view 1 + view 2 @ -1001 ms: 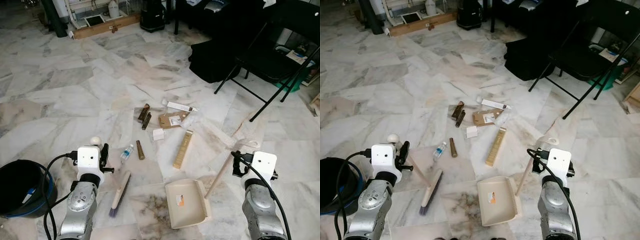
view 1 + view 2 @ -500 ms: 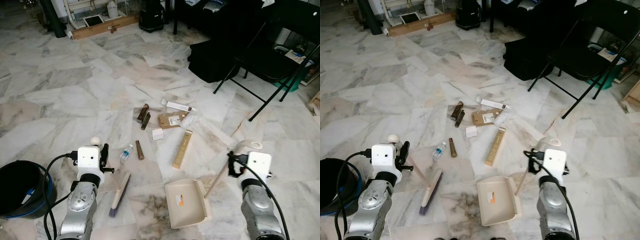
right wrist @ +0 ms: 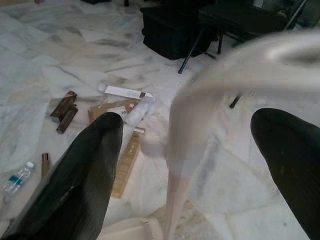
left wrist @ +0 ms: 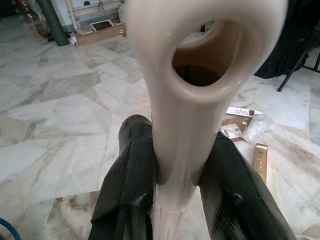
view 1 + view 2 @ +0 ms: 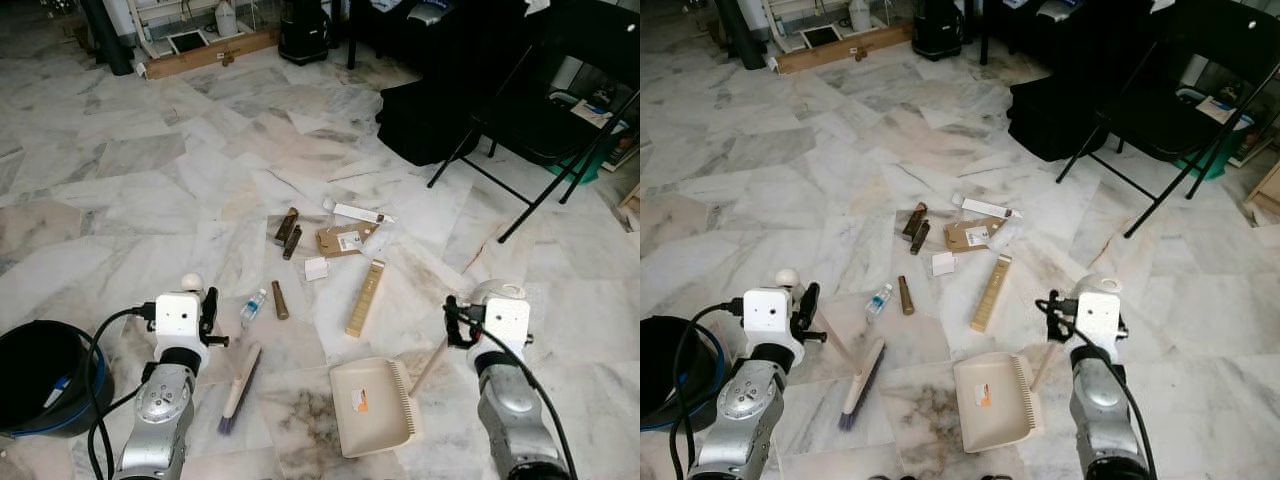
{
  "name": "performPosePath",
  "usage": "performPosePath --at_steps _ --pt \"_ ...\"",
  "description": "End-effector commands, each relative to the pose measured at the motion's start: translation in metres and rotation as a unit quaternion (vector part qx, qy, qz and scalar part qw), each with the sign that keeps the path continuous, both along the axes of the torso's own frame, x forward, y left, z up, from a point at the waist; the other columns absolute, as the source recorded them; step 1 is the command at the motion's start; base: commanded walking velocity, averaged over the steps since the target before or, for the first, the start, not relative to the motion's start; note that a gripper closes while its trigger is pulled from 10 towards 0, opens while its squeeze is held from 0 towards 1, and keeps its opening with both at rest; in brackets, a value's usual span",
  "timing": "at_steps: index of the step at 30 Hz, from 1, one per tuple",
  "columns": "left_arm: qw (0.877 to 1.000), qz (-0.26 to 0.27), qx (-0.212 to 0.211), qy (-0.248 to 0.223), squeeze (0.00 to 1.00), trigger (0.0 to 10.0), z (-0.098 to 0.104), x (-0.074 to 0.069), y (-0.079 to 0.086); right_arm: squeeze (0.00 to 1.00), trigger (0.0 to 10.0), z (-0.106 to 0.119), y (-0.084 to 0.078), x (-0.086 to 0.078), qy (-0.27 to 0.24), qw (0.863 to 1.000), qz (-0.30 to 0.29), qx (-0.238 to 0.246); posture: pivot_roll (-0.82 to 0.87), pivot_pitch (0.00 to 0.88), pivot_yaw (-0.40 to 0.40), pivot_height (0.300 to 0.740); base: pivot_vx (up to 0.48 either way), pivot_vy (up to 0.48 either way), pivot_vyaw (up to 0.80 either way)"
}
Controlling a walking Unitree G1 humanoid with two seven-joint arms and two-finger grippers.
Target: Sweep floor
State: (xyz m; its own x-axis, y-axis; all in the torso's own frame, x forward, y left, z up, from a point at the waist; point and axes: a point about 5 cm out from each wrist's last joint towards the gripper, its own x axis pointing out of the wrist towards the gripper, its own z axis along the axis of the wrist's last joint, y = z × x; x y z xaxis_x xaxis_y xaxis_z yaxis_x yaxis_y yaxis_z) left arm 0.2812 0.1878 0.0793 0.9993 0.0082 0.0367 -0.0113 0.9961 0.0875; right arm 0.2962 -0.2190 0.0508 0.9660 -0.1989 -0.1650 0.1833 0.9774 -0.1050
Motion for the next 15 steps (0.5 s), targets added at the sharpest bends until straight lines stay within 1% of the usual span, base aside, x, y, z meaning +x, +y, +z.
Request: performPosePath --at_steps 1,5,11,15 --pt "1.000 0.001 0.009 -0.004 0.00 10.0 0.000 0.001 0.001 0.00 10.0 -0.003 -0.001 -0.001 0.008 1.000 0.003 -0.005 0.00 0.121 0.030 0.740 0.000 0.000 0.00" --pt "1.000 0.003 0.009 -0.005 0.00 10.0 0.001 0.001 0.002 0.00 10.0 -0.001 -0.003 0.004 0.008 1.000 0.010 -0.011 0.00 0.124 0.030 0.740 0.000 0.000 0.00" --pt "1.000 0.002 0.009 -0.005 0.00 10.0 0.001 0.001 0.002 0.00 10.0 -0.007 -0.001 0.007 0.023 0.999 0.026 -0.022 0.01 0.128 0.033 0.740 0.000 0.000 0.00" --pt "1.000 0.004 0.010 -0.005 0.00 10.0 0.001 0.001 0.003 0.00 10.0 -0.006 -0.001 0.011 0.025 0.999 0.032 -0.030 0.01 0.129 0.034 0.740 0.000 0.000 0.00"
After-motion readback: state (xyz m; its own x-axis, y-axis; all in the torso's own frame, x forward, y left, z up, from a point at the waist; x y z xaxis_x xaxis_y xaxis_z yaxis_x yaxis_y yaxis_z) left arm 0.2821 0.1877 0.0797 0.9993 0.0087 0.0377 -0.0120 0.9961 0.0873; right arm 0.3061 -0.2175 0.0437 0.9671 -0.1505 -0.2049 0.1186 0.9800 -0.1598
